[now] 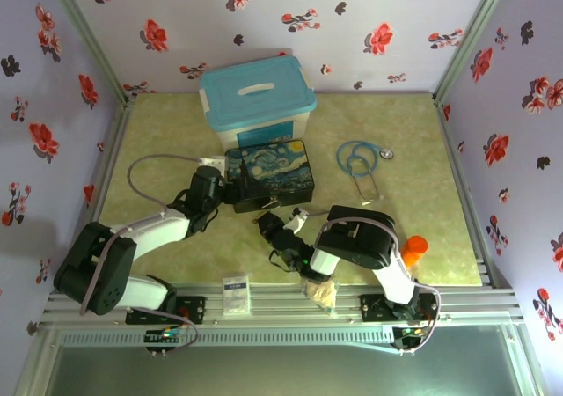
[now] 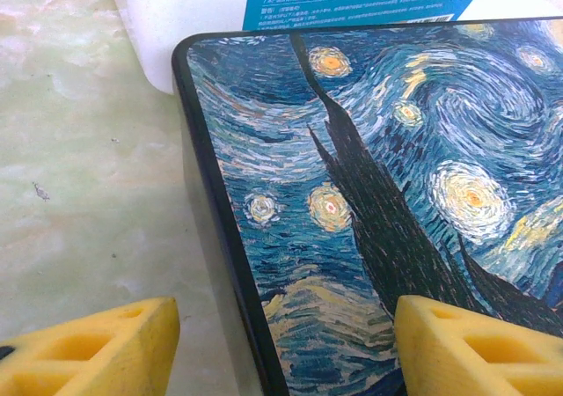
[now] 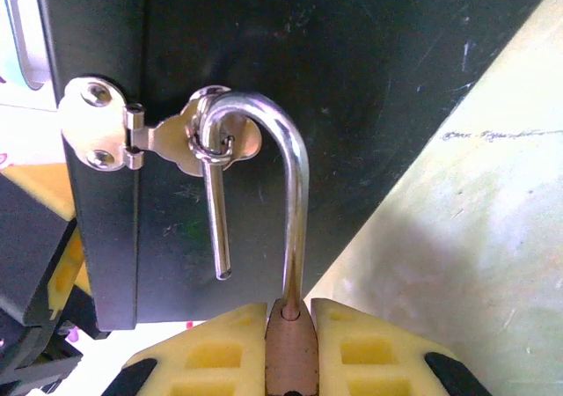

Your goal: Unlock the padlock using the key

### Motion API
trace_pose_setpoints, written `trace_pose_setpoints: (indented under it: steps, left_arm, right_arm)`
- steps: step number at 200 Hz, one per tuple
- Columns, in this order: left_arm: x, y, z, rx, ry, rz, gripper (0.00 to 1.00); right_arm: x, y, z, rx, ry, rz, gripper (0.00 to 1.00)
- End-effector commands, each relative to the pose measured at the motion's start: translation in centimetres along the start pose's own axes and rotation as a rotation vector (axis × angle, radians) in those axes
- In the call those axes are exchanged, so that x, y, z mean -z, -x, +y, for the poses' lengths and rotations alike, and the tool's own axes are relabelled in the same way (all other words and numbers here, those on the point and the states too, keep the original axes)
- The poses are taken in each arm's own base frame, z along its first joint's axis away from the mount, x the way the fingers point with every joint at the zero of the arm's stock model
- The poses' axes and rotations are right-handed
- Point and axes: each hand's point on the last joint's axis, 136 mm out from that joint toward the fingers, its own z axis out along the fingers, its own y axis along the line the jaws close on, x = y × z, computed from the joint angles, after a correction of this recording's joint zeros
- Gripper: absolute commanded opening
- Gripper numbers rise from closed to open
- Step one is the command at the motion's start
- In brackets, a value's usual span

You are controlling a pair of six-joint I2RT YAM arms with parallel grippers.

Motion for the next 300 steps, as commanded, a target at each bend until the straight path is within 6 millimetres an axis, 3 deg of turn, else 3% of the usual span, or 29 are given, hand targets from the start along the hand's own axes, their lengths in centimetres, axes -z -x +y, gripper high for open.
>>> trace_pose_setpoints:
  steps: [1, 66, 95, 142, 200, 240, 262, 300]
  left_arm:
    - [0.1, -3.0, 2.1, -0.057, 0.075, 0.085, 0.64]
    - [-0.2, -3.5, 2.4, -0.052, 0.076, 0.089, 0.62]
    - [-0.5, -3.6, 1.8, -0.059, 0.045, 0.096, 0.61]
    - [-0.8, -3.9, 1.6, -0.028, 0.025, 0.096, 0.59]
    - [-0.7, -3.9, 1.8, -0.017, 0.023, 0.092, 0.59]
    - [-0.8, -4.1, 1.6, -0.017, 0.008, 0.093, 0.59]
    - [-0.6, -4.1, 1.6, -0.016, 0.006, 0.088, 0.59]
    - [-0.2, -3.6, 1.5, -0.011, 0.002, 0.081, 0.60]
  right_arm:
    - [0.0, 2.7, -1.4, 0.034, -0.071, -0.132, 0.01]
    - [-0.4, 3.9, 0.7, 0.056, 0.008, -0.136, 0.02]
    - [-0.2, 4.7, -0.4, 0.066, -0.015, -0.112, 0.02]
    - [0.1, 5.5, 0.3, 0.103, 0.015, -0.094, 0.00]
    - [1.2, 7.5, -0.5, 0.117, -0.004, -0.133, 0.00]
    - [-0.7, 5.5, -0.1, 0.052, 0.029, -0.103, 0.00]
    - [-0.5, 5.4, 1.0, 0.087, 0.048, -0.124, 0.00]
    - [1.8, 7.2, -1.3, 0.103, -0.020, -0.106, 0.00]
